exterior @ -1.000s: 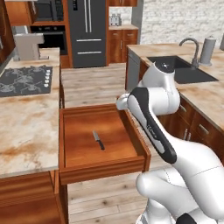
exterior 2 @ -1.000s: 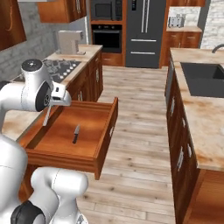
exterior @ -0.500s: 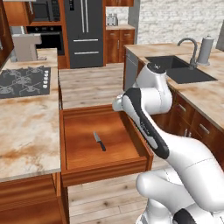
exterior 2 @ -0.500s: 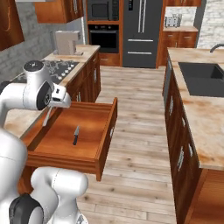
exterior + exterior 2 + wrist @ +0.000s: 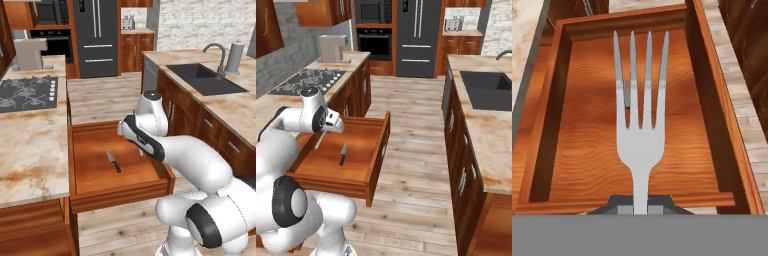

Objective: Pick up the metallic utensils from the counter and place them in the open drawer. Make sure not to pick up any wooden utensils.

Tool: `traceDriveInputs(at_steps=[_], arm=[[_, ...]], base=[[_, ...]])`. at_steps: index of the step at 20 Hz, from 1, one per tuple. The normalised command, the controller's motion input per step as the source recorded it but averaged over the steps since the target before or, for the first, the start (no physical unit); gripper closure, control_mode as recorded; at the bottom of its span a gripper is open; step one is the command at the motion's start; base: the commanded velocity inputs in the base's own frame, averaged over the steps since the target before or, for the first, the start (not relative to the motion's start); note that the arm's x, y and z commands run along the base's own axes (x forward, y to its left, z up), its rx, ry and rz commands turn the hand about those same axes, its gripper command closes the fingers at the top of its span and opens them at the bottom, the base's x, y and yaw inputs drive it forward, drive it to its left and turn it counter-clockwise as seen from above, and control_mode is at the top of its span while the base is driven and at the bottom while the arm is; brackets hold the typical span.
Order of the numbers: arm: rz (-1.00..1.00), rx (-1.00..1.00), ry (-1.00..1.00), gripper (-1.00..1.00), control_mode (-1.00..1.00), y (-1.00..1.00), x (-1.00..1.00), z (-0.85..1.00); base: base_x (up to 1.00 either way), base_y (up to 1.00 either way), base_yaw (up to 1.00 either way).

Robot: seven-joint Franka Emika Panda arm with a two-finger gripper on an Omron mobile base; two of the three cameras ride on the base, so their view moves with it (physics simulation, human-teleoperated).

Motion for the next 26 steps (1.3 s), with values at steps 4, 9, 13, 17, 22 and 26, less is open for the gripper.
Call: traceDriveInputs(at_steps=[4, 9, 13, 17, 22, 26], arm=[[-0.01, 0.00, 0.03, 1.00, -1.00, 0.00, 0.64, -0.68], [0.03, 0.00, 0.09, 1.00, -1.00, -0.13, 0.66, -0.23], [0.04, 0.00, 0.11, 1.00, -1.00, -0.03, 0.43, -0.04], [0.04, -0.08, 0.21, 1.00, -1.00, 0.00, 0.39, -0.14], [0.01, -0.05, 0.09, 1.00, -1.00, 0.00, 0.07, -0.58], [0.00, 0.00, 0.01, 1.00, -1.00, 0.00, 0.00, -0.76]], base=[[0.00, 0.00, 0.00], [0.00, 0.00, 0.00], [0.00, 0.00, 0.00], [0.00, 0.00, 0.00], [0.00, 0.00, 0.00], [0.00, 0.00, 0.00]])
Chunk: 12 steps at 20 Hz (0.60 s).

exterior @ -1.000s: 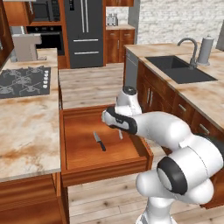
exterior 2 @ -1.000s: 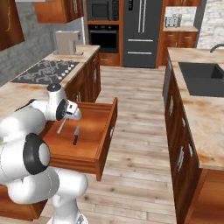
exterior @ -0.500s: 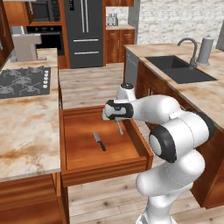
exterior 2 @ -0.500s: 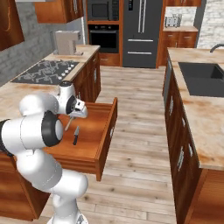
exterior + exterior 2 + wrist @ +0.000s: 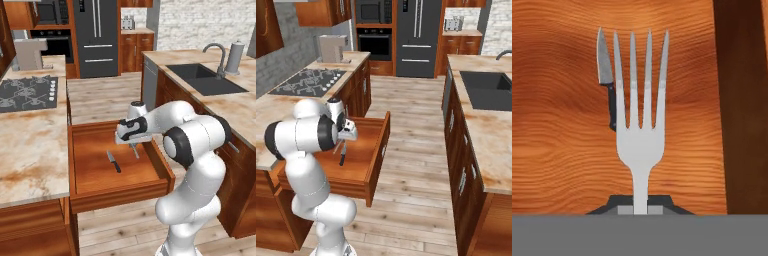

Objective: Pick up the metallic utensils from the counter and place them in the open drawer. Make sure not to pick up any wooden utensils.

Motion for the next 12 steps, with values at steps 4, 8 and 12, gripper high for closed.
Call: traceDriveInputs(at_steps=[4, 8, 12], arm=[[0.00, 0.00, -0.03, 1.00, -1.00, 0.00, 0.02, -0.68], [0.01, 0.00, -0.08, 1.00, -1.00, 0.00, 0.19, -0.44], [0.03, 0.00, -0.05, 1.00, -1.00, 0.00, 0.63, -0.31]], base=[[0.00, 0.00, 0.00], [0.00, 0.00, 0.00], [0.00, 0.00, 0.00]])
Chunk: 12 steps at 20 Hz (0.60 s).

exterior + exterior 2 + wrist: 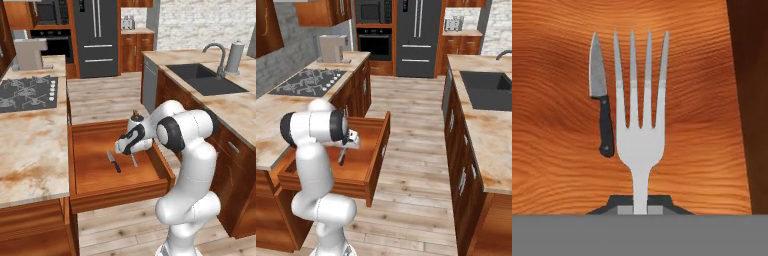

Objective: Pick up the metallic utensils from the counter and place them in the open drawer. Make sure not to pick up any wooden utensils.

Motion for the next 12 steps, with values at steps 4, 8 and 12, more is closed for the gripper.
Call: traceDriveInputs(at_steps=[4, 8, 12], arm=[[0.01, 0.00, 0.00, 1.00, -1.00, 0.00, 0.85, -0.20], [0.00, 0.00, 0.00, 1.00, -1.00, 0.00, 0.54, -0.17], [0.00, 0.00, 0.00, 1.00, -1.00, 0.00, 0.12, -0.61]], base=[[0.00, 0.00, 0.00], [0.00, 0.00, 0.00], [0.00, 0.00, 0.00]])
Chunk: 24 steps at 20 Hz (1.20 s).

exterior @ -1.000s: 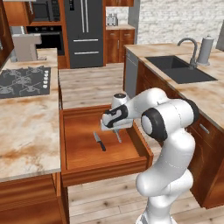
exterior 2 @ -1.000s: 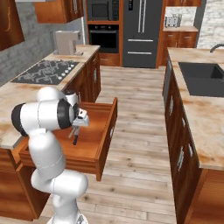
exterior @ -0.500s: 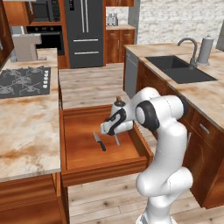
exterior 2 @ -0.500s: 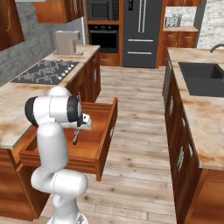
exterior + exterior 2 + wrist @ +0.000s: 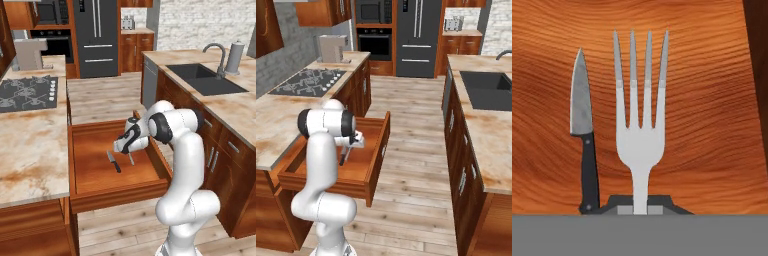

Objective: Pick up the metallic utensils from the counter and place them in the open drawer. Make sure not to pick up any wooden utensils.

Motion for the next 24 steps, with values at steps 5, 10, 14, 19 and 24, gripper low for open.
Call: traceDriveInputs(at_steps=[5, 10, 14, 19, 24], arm=[[0.00, 0.00, 0.00, 1.00, -1.00, 0.00, 0.03, -0.24], [0.00, 0.00, 0.00, -1.00, -1.00, 0.00, 0.00, 0.00], [0.00, 0.00, 0.00, -1.00, -1.00, 0.00, 0.02, 0.13], [0.00, 0.02, 0.01, -1.00, -1.00, -0.01, 0.00, 0.94], [0.00, 0.08, 0.01, -1.00, -1.00, -0.17, -0.11, 1.00]], base=[[0.00, 0.00, 0.00], [0.00, 0.00, 0.00], [0.00, 0.00, 0.00], [0.00, 0.00, 0.00], [0.00, 0.00, 0.00]])
